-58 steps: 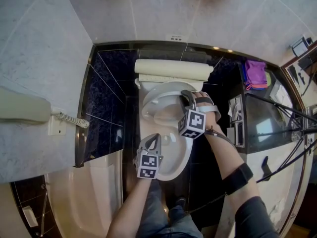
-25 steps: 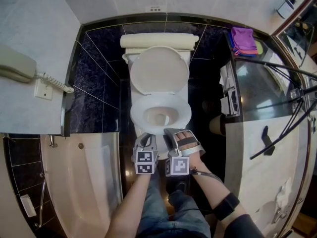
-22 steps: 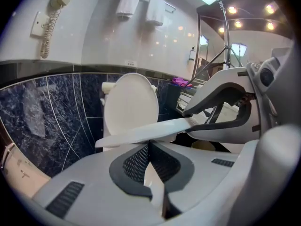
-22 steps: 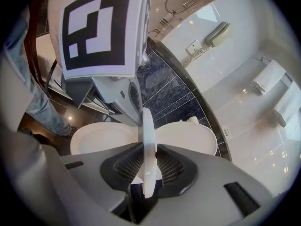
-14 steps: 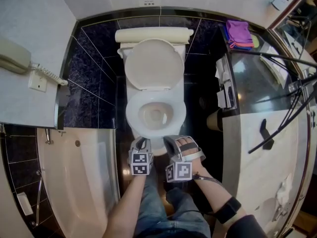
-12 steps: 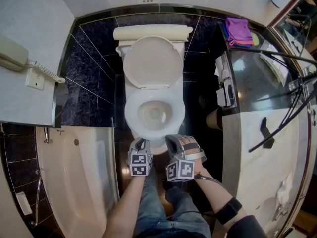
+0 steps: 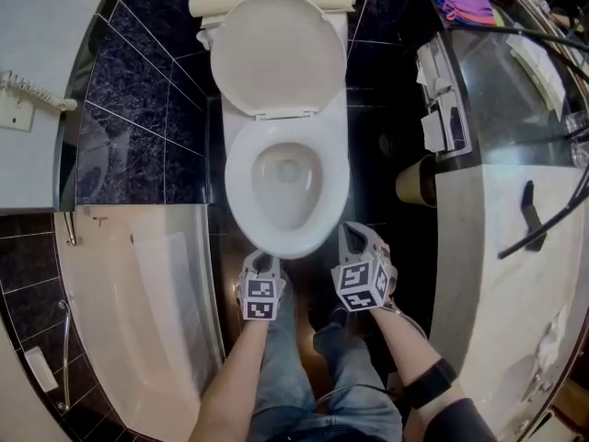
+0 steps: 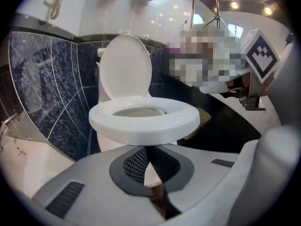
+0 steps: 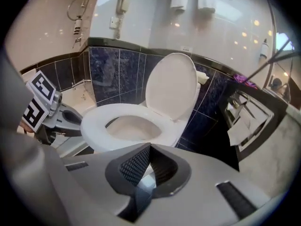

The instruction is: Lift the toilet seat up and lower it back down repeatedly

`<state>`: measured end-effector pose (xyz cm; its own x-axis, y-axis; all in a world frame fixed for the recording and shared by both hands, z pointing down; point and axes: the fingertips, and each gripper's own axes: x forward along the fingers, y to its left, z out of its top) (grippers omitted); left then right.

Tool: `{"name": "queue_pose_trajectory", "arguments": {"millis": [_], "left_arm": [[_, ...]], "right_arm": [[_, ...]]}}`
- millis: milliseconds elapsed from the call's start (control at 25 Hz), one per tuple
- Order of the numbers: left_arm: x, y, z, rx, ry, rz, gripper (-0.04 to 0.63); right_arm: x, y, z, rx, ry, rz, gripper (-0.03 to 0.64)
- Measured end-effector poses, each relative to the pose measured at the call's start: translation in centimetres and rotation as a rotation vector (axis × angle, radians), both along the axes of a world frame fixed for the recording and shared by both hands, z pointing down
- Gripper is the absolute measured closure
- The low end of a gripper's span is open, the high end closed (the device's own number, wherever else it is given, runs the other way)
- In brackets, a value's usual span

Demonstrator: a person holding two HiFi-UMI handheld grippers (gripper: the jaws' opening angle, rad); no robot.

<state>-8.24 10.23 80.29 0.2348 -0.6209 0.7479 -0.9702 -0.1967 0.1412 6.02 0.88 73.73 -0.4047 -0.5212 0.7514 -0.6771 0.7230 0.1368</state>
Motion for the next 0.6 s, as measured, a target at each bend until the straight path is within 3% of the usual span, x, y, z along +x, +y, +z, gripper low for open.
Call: {"name": "queue_pose_trajectory", "arguments": {"millis": [400, 600], "left_arm": [[0.6, 3.6, 10.5, -0.117, -0.053, 0.038, 0.604], [0.8, 4.2, 13.0, -0.160, -0.066, 0.042, 0.604]], "right_arm": [[2.4, 0.4, 9.2, -0.086, -0.035, 0.123, 0.598], [2.7, 0.8, 11.3, -0.117, -0.035, 0.128, 0.598]]}}
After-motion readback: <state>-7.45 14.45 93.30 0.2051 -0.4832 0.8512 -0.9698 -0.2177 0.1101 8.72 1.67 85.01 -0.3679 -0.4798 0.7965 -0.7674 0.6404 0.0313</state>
